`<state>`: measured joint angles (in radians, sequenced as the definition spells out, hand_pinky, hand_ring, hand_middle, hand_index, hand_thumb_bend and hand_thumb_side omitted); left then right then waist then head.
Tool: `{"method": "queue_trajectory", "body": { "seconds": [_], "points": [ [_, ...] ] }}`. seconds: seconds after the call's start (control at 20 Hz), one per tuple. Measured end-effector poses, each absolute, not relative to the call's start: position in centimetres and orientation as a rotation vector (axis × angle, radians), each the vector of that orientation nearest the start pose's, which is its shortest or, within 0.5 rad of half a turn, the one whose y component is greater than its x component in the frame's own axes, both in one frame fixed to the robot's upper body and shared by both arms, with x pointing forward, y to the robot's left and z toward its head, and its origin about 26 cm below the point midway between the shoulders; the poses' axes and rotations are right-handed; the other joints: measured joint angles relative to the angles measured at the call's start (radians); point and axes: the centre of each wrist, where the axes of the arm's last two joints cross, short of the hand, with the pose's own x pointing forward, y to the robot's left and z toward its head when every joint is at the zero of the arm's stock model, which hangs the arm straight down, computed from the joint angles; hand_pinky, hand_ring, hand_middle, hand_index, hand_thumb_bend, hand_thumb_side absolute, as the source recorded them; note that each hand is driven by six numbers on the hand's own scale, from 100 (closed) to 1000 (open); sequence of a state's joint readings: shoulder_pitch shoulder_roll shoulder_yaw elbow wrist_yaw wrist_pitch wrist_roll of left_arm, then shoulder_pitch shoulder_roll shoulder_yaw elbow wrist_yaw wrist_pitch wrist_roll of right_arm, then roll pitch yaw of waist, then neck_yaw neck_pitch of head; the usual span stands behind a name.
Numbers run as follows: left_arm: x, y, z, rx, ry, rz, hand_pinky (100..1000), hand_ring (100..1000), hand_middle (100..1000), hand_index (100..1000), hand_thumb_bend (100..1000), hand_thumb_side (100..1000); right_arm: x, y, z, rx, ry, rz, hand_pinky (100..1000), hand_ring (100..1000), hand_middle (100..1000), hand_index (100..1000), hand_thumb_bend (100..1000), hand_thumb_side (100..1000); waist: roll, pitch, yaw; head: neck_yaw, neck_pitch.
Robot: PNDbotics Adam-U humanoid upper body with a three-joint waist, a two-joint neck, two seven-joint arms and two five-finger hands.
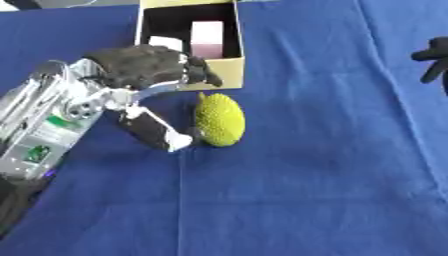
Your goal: Pick up objects on the table and place them in the box.
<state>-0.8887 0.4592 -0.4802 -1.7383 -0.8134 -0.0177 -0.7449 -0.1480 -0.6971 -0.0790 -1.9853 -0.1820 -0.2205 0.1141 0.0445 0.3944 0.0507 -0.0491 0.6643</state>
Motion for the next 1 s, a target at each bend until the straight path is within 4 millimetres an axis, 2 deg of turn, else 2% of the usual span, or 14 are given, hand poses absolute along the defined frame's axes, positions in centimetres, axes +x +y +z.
{"method": "queue_trajectory", "body": {
  "seconds": [0.15, 0.35, 0.45, 0.75, 1.0],
  "points": [
    [35.5, 12.5, 27.2, -1.047, 2.111, 2.665, 872, 864, 797, 916, 191, 378, 27.9, -34.2, 21.1, -0.238, -2.254, 0.734, 1000, 820, 502, 827, 100, 523, 0.000, 0.001, 0.000, 0.001, -0.002],
    [36.1, 12.1, 26.5, -1.037, 2.108, 2.685, 865, 863, 804, 911, 192, 336, 27.9, -34.1, 21.0, -0.236, -2.254, 0.730, 1000, 820, 502, 828, 100, 523, 0.000, 0.002, -0.001, 0.001, -0.005],
    [36.2, 12.0, 26.2, -1.040, 2.099, 2.695, 865, 868, 814, 914, 203, 364, 27.9, -34.1, 21.0, -0.233, -2.255, 0.726, 1000, 819, 501, 827, 100, 523, 0.000, 0.003, -0.001, 0.002, -0.005],
    [37.1, 11.5, 25.1, -1.075, 2.038, 2.745, 871, 883, 839, 940, 291, 441, 27.9, -34.1, 20.9, -0.231, -2.253, 0.728, 1000, 817, 499, 826, 100, 524, -0.004, 0.003, -0.005, 0.004, -0.006],
    [37.7, 11.1, 24.4, -1.106, 1.984, 2.762, 873, 885, 838, 947, 383, 435, 28.0, -34.0, 20.8, -0.224, -2.253, 0.723, 1000, 816, 496, 824, 100, 523, -0.004, 0.004, -0.006, 0.006, -0.006]
  ]
}}
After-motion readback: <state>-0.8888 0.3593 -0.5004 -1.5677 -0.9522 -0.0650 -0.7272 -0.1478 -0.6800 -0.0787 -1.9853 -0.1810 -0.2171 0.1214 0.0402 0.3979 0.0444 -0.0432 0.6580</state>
